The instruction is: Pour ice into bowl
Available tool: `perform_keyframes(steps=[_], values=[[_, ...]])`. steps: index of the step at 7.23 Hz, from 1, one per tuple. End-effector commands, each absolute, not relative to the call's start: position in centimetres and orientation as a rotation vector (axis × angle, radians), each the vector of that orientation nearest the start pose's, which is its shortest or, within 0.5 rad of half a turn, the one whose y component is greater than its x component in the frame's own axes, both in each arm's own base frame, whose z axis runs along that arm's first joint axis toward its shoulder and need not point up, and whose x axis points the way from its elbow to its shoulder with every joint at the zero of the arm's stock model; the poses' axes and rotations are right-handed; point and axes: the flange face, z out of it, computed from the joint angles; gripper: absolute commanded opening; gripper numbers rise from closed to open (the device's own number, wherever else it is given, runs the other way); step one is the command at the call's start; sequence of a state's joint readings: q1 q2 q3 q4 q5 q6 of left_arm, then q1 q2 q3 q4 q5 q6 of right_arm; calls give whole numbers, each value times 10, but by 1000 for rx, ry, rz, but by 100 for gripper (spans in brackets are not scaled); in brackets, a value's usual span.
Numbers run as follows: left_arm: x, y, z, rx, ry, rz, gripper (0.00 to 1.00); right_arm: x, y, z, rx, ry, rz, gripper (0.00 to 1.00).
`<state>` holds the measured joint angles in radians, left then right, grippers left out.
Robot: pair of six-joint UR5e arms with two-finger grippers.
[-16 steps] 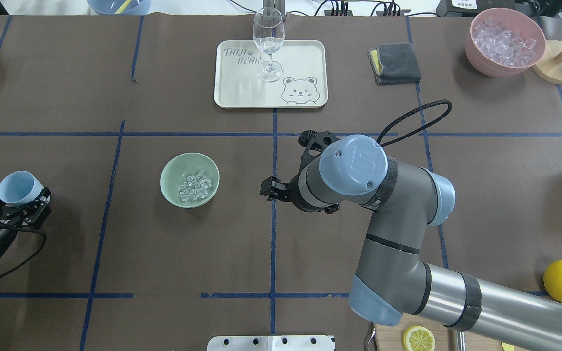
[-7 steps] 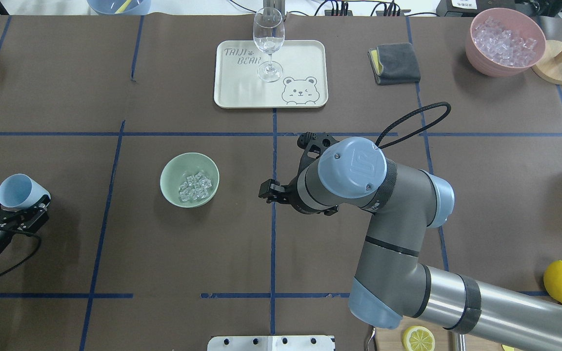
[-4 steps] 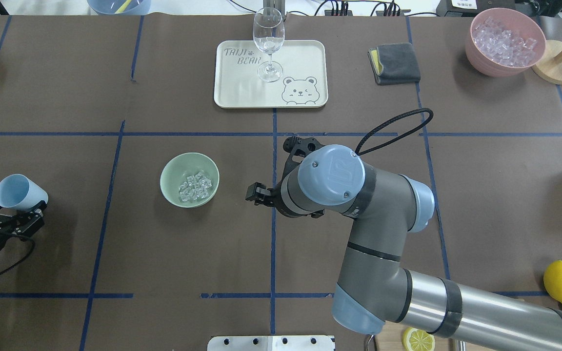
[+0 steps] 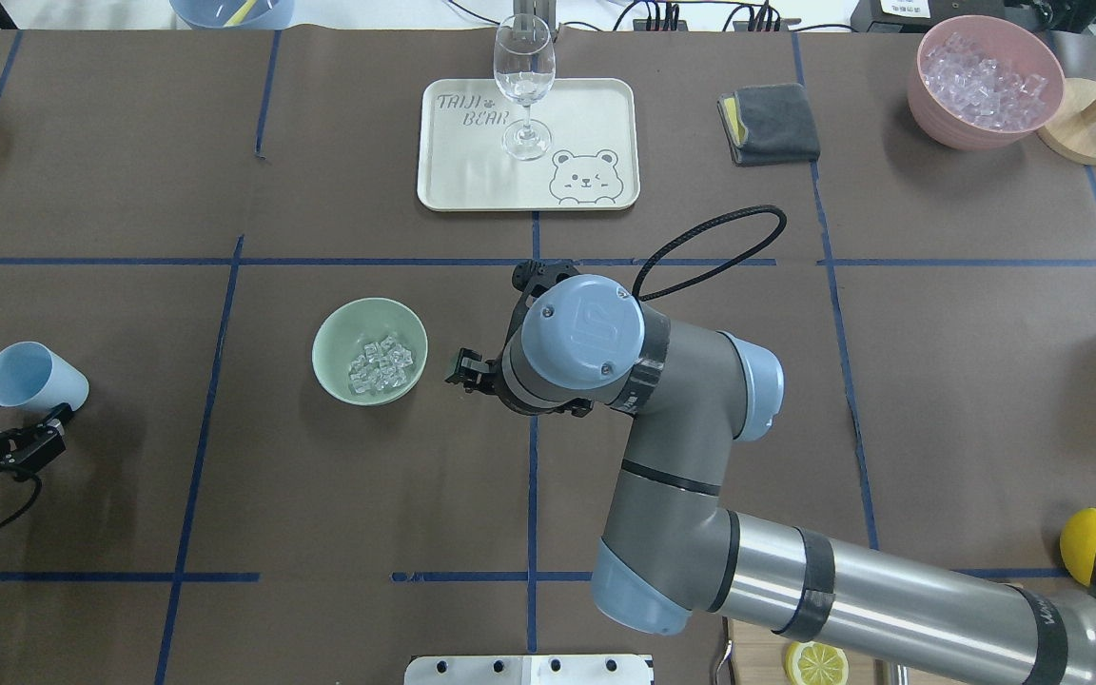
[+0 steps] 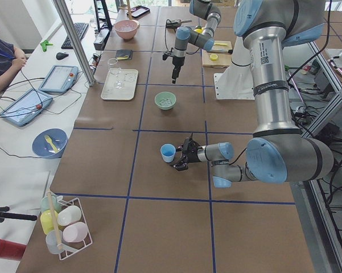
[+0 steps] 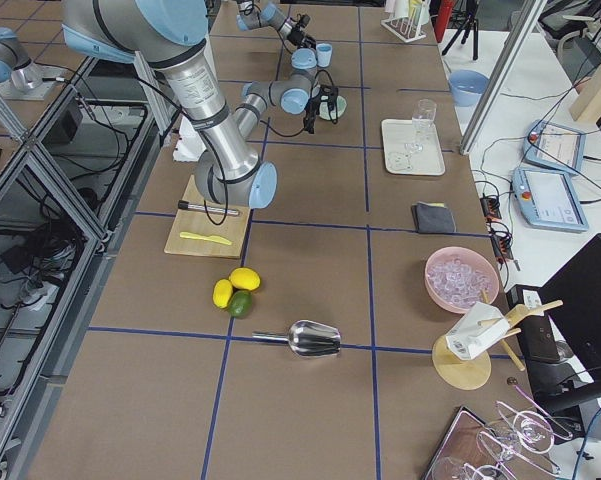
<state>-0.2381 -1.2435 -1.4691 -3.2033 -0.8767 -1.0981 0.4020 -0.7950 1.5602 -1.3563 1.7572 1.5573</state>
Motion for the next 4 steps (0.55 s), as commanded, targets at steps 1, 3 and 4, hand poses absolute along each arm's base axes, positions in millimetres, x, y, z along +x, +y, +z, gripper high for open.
perform_keyframes(steps=[1,3,4], values=[[257,-258,648,901,920,-174,100,-632,-395,153,48,-983,272,100],[224,-244,634,838,946,-138,100,-653,-405,139,44,-968,287,100],[218,-240,625,817,970,-131,100,-660,-409,136,57,-958,294,100]])
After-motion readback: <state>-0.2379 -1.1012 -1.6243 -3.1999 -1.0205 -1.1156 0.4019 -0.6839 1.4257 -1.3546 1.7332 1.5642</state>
